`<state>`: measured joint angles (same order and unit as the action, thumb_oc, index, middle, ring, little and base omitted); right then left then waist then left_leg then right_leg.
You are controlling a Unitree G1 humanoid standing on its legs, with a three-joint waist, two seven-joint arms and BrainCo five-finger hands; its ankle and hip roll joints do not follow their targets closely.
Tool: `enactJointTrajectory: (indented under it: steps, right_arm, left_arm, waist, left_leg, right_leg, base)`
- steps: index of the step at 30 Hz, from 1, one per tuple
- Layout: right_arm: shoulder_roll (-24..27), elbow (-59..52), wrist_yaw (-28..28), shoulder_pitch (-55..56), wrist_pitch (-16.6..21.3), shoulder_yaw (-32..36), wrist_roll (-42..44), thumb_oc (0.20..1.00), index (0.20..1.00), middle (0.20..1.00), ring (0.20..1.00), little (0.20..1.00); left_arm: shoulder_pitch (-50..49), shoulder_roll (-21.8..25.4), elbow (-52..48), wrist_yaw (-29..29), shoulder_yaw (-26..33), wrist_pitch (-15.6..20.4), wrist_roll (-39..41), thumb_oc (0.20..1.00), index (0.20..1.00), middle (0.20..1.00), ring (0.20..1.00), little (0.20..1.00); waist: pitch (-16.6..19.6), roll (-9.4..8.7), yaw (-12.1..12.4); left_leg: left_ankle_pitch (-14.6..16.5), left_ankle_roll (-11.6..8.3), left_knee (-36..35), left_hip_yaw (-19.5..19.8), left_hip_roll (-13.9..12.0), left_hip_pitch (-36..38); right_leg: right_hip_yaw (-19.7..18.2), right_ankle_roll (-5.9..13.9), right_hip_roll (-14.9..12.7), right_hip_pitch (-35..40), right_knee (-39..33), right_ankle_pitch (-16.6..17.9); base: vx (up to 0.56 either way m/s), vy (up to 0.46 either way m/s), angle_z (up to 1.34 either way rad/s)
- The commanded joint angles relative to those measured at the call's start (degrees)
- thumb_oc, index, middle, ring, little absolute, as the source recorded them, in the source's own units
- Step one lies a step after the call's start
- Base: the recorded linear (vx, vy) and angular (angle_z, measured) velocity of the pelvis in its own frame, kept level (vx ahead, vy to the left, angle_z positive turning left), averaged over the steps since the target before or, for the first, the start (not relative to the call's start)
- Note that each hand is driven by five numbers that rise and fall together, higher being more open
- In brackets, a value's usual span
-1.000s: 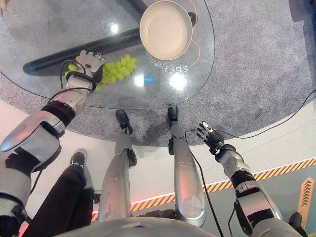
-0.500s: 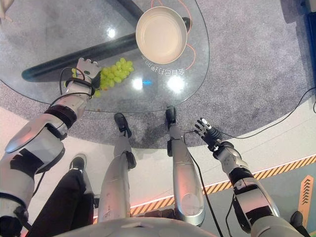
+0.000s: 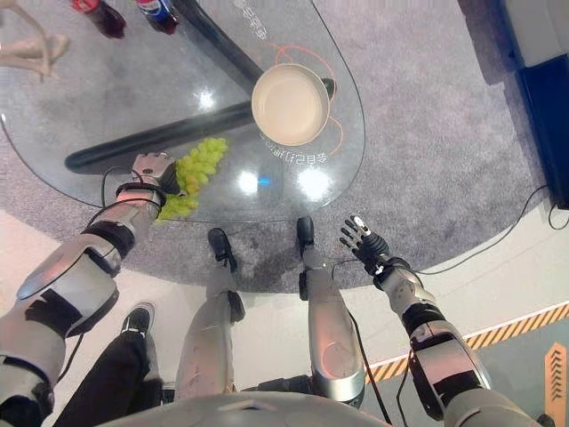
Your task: Pick up fruits into the plate
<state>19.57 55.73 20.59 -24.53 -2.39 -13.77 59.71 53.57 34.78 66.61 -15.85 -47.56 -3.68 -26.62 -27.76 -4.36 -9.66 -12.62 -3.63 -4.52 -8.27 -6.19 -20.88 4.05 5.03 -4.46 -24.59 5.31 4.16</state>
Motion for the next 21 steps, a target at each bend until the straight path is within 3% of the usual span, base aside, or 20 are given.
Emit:
enactJointTrajectory:
  steps: [1,6,11,14,21]
  right_arm:
    - [0.31,-3.52,0.65,3.97,1.24,2.66,1.79,1.0,1.0,1.0,1.0,1.0]
    - [-0.03,-6.0,-0.54,7.89,3.06,4.07,0.74,1.0,1.0,1.0,1.0,1.0]
    - [-0.18,-8.83,-0.87,10.78,5.6,4.66,-1.78,1.0,1.0,1.0,1.0,1.0]
    - [-0.16,-12.98,-1.85,12.69,8.44,3.83,-6.78,1.0,1.0,1.0,1.0,1.0]
    - [-0.95,-22.17,-3.36,17.18,10.13,3.09,-8.66,1.0,1.0,1.0,1.0,1.0]
  left_arm:
    - [1.03,3.01,-3.87,-0.69,6.87,3.14,6.32,0.2,0.2,0.2,0.2,0.2]
    - [-3.79,4.48,-13.82,2.91,11.95,5.82,12.45,0.2,0.2,0.2,0.2,0.2]
    - [-9.32,5.99,-24.4,6.82,16.15,5.6,18.0,0.2,0.2,0.2,0.2,0.2]
    - [-13.22,7.02,-30.56,9.38,18.42,5.54,20.44,0.2,0.2,0.2,0.2,0.2]
    - [-22.08,7.97,-39.29,13.59,22.5,4.85,19.9,0.2,0.2,0.2,0.2,0.2]
  waist:
    - [-1.72,0.39,1.22]
    - [0.67,2.44,2.19]
    - [2.92,3.97,3.03]
    - [4.63,4.39,3.39]
    - [8.85,4.05,4.1]
  left_leg:
    - [5.16,-1.48,0.84,-0.86,1.76,4.39]
    - [5.82,-1.39,0.02,-1.22,2.21,6.87]
    - [6.59,-1.25,-0.15,-1.42,2.45,9.12]
    - [7.09,-1.18,-0.18,-1.41,2.55,10.75]
    - [8.2,-0.89,0.04,-1.61,2.37,14.59]
  right_leg:
    - [-0.93,0.64,3.1,2.48,-0.68,2.13]
    - [0.24,1.12,1.83,5.37,-2.0,1.82]
    - [1.24,1.53,0.56,8.31,-3.32,1.56]
    - [1.82,1.59,0.08,10.43,-4.09,1.29]
    - [2.5,1.57,-0.18,15.37,-4.8,0.3]
  base:
    - [0.06,0.063,0.04]
    - [0.07,0.05,0.08]
    - [0.07,0.033,0.04]
    - [0.08,0.009,0.04]
    - [0.12,-0.041,0.04]
